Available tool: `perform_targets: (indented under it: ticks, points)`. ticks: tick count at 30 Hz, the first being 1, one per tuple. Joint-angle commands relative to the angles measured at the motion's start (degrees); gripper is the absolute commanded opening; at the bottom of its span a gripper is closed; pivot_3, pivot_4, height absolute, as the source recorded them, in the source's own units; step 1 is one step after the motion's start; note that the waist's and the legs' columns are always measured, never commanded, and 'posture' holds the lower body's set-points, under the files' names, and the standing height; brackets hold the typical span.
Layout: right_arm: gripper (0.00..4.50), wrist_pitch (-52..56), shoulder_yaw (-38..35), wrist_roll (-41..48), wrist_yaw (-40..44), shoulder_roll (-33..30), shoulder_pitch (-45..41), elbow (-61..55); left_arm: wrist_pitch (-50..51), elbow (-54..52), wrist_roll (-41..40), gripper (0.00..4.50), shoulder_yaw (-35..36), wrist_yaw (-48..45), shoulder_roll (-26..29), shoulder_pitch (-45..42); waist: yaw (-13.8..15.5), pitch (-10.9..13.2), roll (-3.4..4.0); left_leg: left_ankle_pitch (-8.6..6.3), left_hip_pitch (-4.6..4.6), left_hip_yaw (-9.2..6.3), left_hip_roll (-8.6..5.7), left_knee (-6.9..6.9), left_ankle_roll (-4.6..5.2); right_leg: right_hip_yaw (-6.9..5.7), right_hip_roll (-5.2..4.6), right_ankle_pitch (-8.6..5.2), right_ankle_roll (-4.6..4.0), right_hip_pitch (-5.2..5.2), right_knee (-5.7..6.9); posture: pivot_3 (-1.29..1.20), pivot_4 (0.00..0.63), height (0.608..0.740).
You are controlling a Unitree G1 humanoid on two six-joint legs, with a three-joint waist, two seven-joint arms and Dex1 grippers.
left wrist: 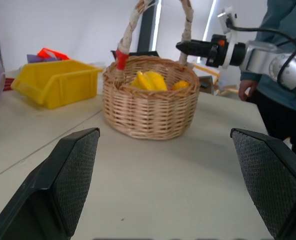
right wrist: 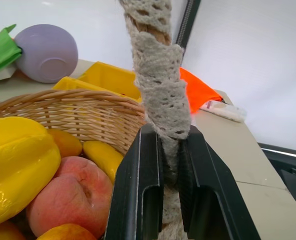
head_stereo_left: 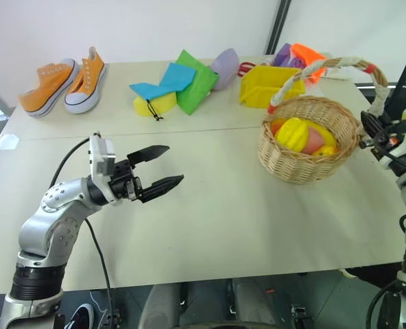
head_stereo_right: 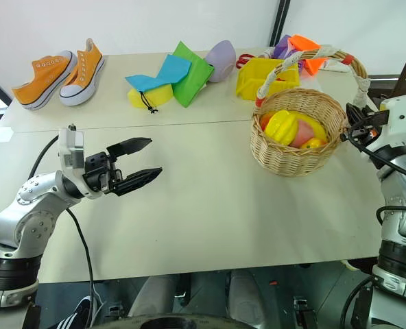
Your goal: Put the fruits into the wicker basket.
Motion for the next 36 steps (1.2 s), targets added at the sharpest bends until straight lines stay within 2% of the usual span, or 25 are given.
perform_targets:
  ticks: [1,2,4,9,15,21,26,29,31,33,36]
  points:
    - [0.06,-3.4,1.0,-1.3,-1.2,0.9,0.2,-1.3,-1.8,-0.9,0.7,4.50,0.7,0.0,-0.5,-0.4,-0.1,0.0,0.00,0.00,0.01,0.00,0.00,0.00,0.00,0.00,0.00,0.00,0.00,0.00,0.00,0.00,0.150,0.740]
    - [0.97,-2.6,1.3,-1.2,-1.6,1.3,0.5,-1.2,-2.1,-0.9,1.2,4.50,0.5,0.2,-0.6,-0.1,-0.1,0.0,0.00,0.00,0.02,0.00,0.00,0.00,0.00,0.01,-0.01,0.00,0.00,0.01,0.01,0.00,0.150,0.740]
    - [1.81,-2.6,0.9,-1.3,-2.9,2.0,0.6,-1.3,-2.1,-1.3,1.3,4.50,0.6,0.4,-0.9,0.5,0.0,0.0,0.00,0.00,0.07,0.00,0.01,-0.01,0.00,0.01,-0.01,0.00,0.00,0.05,0.01,0.00,0.150,0.740]
    - [4.33,-2.4,-0.2,-3.0,-7.4,2.6,1.7,-2.3,-2.5,-1.3,2.0,4.50,0.6,0.8,-1.5,1.6,0.0,0.0,0.01,0.00,0.07,0.00,0.01,-0.01,0.00,0.01,-0.05,0.00,0.00,0.05,0.01,0.00,0.150,0.740]
    - [4.43,-2.7,-4.4,-3.4,-19.1,10.6,6.4,-12.0,-2.9,-0.7,3.1,4.50,0.6,1.3,-2.1,1.9,0.2,0.0,0.01,0.00,0.07,-0.02,0.01,-0.02,-0.01,0.02,-0.05,0.00,0.00,0.05,0.02,0.00,0.150,0.740]
    - [4.43,-7.0,-1.3,-3.1,-20.4,19.5,17.7,-27.8,-3.0,-0.9,3.5,4.50,1.5,1.8,-1.7,2.9,0.1,0.0,0.03,0.01,0.08,-0.03,0.03,-0.04,-0.02,0.03,-0.03,-0.01,0.01,0.04,0.06,0.00,0.150,0.740]
    - [4.43,-11.3,12.0,-3.1,-10.0,18.7,23.5,-34.4,-5.0,0.4,5.9,4.50,3.6,5.4,-2.4,3.4,-0.4,0.0,0.03,0.00,0.26,-0.02,0.04,-0.05,-0.02,0.11,0.00,-0.01,0.00,0.11,0.09,0.00,0.150,0.740]
    - [4.43,-4.5,19.4,3.1,-2.4,15.7,20.3,-33.5,-6.3,3.0,7.8,4.50,6.3,10.6,-3.7,3.5,0.0,0.0,0.00,0.00,0.53,-0.02,0.06,-0.07,-0.02,0.11,-0.02,-0.02,-0.02,0.38,0.08,0.00,0.150,0.740]
    - [4.43,1.6,24.4,8.0,5.8,11.9,17.0,-30.6,-7.4,4.9,11.0,4.50,8.3,15.6,-4.2,4.6,-0.1,0.0,-0.01,0.00,0.52,-0.02,0.05,-0.05,-0.02,0.11,-0.05,-0.02,-0.02,0.39,0.06,0.00,0.150,0.740]
    - [4.43,2.3,28.4,6.8,13.1,7.2,13.9,-26.1,-6.4,6.4,13.2,4.50,10.6,21.0,-4.4,5.5,0.0,0.0,-0.08,-0.01,0.53,-0.02,0.05,-0.05,-0.01,0.11,-0.08,-0.02,-0.02,0.39,0.04,0.00,0.150,0.740]
    - [4.43,2.0,30.5,6.4,16.9,6.1,7.9,-19.3,-8.9,8.2,15.8,4.50,14.8,26.3,-5.0,8.1,0.0,0.0,-0.16,-0.01,0.52,-0.03,0.04,-0.06,0.00,0.10,-0.09,-0.02,-0.02,0.38,0.02,0.00,0.150,0.740]
